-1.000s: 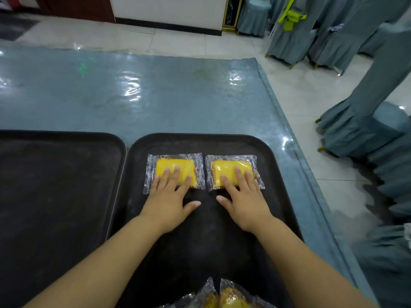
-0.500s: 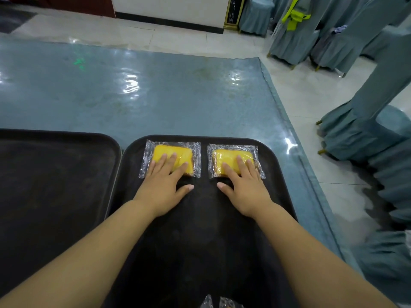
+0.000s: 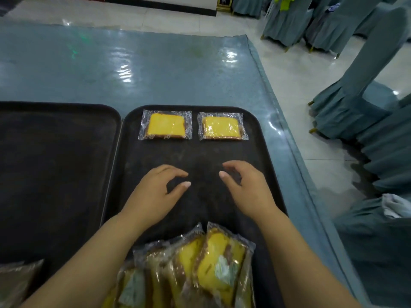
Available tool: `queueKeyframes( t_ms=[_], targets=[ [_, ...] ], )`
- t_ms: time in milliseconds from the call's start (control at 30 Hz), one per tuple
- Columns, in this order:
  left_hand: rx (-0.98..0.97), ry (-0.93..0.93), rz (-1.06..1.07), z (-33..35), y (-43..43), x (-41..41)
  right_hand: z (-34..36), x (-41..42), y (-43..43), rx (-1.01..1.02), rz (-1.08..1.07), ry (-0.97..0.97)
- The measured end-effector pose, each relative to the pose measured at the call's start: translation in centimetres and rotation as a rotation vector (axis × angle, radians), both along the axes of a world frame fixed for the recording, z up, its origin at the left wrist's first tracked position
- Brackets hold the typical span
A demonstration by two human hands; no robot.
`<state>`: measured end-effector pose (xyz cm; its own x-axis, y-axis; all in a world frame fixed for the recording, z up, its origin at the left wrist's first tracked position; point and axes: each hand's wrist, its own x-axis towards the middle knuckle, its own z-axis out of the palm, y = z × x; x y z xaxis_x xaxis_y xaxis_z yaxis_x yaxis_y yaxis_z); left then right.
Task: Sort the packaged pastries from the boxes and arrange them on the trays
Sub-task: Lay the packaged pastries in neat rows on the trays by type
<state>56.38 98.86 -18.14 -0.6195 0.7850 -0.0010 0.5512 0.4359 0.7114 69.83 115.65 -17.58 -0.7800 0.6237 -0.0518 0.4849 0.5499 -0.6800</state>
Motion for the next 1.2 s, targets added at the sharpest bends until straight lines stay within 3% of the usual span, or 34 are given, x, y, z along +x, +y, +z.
queueKeyframes(
  t_ms=[200,400,500,767,1000,1200],
  targets=[
    [0.026,-0.098,0.029,0.1,-2.8,6.1,0.2,5.9,-3.3,-0.172,-0.034,-0.061],
    [-0.275,-0.061,-0.149,-1.0,-4.2,9.0,-0.1,9.7,-5.1,-0.266,0.079,-0.340],
    [-0.329,-0.027,-0.158,-1.2,-4.2,9.1,-0.5,10.5,-5.6,-0.285,0.078,-0.427],
    [-0.403,-0.057,-0.110,-1.3,-4.5,8.7,-0.7,11.5,-4.5,-0.255,-0.194,-0.274],
    [-0.425,-0.126,-0.040,-0.4,-4.6,7.9,0.4,10.9,-3.7,-0.299,-0.439,0.003],
    [-0.390,0.117,-0.047,-0.2,-3.8,8.9,1.0,9.8,-3.6,-0.342,-0.560,0.162]
  ],
)
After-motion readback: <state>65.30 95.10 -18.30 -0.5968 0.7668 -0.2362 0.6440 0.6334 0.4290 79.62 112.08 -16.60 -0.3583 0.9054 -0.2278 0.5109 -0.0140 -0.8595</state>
